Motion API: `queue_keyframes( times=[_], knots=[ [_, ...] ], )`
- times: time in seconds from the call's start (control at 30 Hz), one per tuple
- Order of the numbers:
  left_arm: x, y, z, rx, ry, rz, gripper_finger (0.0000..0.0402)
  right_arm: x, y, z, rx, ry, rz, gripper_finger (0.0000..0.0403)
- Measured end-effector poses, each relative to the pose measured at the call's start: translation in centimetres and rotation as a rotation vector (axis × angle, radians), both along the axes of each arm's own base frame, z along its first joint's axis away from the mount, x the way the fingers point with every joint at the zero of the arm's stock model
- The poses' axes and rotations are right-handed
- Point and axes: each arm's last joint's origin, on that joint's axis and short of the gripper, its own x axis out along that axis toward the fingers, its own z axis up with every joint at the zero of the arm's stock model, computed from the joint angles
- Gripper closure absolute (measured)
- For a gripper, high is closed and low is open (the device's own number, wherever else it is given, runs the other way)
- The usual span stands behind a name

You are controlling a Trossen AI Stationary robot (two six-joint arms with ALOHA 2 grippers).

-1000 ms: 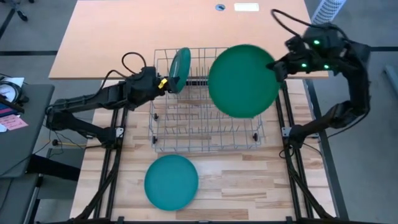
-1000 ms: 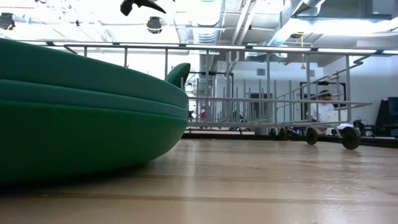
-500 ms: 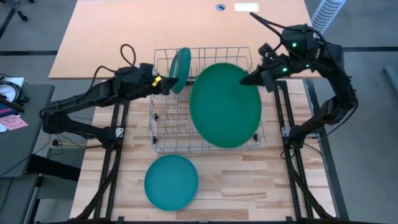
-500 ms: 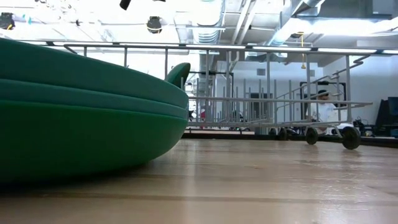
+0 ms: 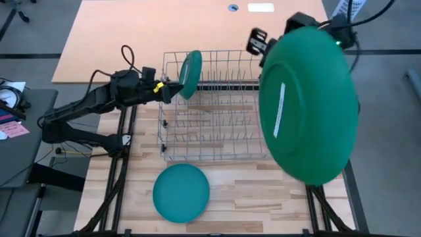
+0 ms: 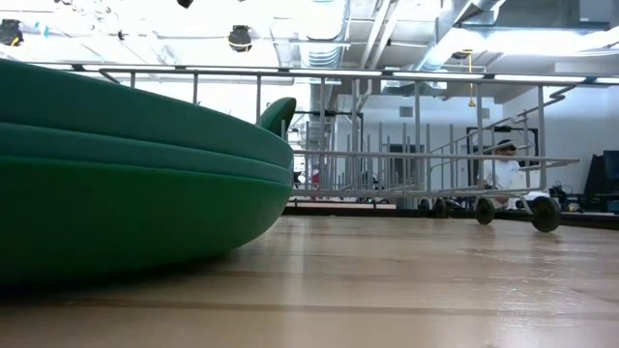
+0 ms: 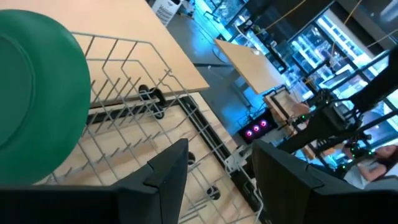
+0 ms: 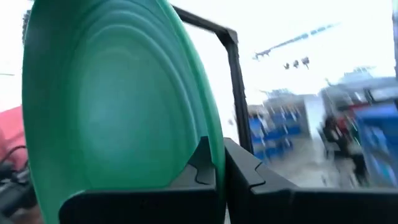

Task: Sort dishes
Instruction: Put the green plate in the dish rack

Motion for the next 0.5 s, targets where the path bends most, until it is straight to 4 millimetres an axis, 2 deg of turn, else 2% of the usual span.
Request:
queue_keyframes(
  times=[0.17,0.27,0.5],
  knots=[
    [0.8,0.1,-0.4,-0.006,0.021,-0.042,0.0228,1.6,-0.5,-0.4,-0.027,-0.178,0.101,0.0394],
    [0.7,0.0,-0.4,0.009,0.030,-0.061,0.0228,1.7,-1.0,-1.0,-0.020,-0.272,0.175,0.0395],
    [0.8,0.0,-0.4,0.020,0.036,-0.019,0.0228,2.7,-2.8,-3.6,0.157,-0.419,0.378,0.0395]
  ],
)
